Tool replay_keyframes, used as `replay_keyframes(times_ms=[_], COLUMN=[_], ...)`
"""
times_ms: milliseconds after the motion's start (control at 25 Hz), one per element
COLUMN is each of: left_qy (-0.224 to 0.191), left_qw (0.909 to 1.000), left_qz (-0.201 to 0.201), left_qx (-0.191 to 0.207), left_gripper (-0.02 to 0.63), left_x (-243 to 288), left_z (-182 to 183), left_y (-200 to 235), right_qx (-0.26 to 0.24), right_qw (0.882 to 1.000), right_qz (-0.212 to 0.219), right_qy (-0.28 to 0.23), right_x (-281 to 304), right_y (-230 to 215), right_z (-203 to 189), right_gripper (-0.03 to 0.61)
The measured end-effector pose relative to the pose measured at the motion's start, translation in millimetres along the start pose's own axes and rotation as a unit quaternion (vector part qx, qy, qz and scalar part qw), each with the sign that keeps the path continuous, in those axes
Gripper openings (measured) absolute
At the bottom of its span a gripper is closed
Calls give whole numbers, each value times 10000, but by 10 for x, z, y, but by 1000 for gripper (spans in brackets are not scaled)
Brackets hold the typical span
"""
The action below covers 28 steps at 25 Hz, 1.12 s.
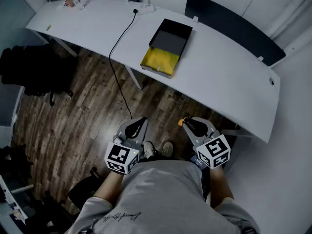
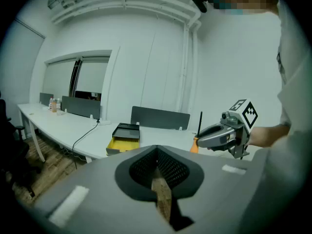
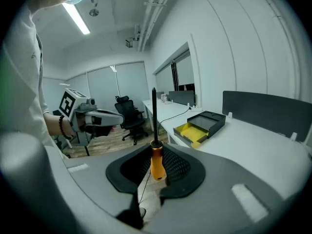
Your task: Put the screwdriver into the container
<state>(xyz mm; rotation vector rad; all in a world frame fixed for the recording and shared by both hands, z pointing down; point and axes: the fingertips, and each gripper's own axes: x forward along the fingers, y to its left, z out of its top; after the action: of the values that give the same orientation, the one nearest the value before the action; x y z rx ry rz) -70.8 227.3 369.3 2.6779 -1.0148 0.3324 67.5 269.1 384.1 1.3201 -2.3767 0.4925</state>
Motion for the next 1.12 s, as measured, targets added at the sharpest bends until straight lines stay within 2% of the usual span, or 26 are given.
replay_keyframes(times_ms=[1120], left_qy=[-180], left_qw=[9994], left_qz=[-279], left_qx=[-22], left_gripper=[0], left_x=[-463], left_z=[-2], left_y=[354], right_qx=[155], right_qw=[9996], right_qz=[-188], right_qy=[-103], right_x=[299], right_y=[582], right_z=[197], right_gripper=[89])
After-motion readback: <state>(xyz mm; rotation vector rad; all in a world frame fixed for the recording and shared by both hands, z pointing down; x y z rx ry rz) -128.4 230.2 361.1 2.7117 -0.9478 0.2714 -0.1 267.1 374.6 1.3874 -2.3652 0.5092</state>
